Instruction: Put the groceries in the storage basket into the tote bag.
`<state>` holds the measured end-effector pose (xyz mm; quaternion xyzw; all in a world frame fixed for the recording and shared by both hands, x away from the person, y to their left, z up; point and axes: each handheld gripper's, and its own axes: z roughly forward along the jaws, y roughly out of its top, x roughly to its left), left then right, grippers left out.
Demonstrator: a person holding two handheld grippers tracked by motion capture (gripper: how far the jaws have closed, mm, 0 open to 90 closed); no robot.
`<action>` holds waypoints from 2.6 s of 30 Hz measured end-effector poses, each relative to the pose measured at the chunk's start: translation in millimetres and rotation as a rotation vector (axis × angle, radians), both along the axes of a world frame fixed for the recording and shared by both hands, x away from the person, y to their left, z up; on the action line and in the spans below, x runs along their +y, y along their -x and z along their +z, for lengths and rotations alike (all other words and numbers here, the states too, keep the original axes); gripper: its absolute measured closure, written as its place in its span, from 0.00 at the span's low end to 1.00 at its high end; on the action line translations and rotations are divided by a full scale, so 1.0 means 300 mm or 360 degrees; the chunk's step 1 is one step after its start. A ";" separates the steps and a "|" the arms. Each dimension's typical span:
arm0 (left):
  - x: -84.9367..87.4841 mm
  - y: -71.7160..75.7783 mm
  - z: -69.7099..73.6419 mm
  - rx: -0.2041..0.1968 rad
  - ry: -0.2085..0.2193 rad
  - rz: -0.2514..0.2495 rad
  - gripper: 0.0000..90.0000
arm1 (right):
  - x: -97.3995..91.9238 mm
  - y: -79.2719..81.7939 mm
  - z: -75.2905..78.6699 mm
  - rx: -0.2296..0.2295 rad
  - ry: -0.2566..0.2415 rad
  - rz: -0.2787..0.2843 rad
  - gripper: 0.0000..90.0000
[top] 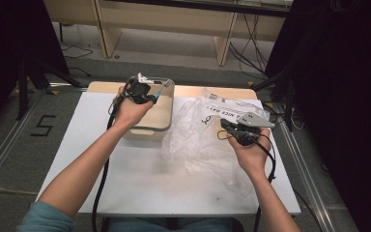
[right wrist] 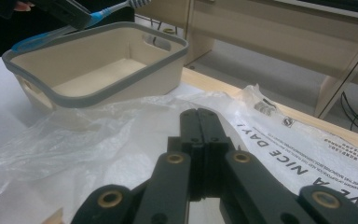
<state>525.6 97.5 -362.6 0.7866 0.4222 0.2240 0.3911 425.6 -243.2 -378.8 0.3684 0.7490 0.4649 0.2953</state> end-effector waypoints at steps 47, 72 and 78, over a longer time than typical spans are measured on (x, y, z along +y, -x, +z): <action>-0.086 0.356 -0.056 -0.0039 0.0060 -0.0402 0.91 | 0.002 0.001 -0.002 -0.0003 0.0002 0.0007 1.00; -0.202 0.474 -0.120 0.0043 0.0022 -0.0585 0.91 | 0.006 0.003 -0.002 -0.0007 0.0001 0.0009 1.00; -0.246 0.479 -0.141 0.0081 0.0003 -0.0601 0.91 | 0.006 0.003 -0.002 -0.0006 0.0000 0.0010 1.00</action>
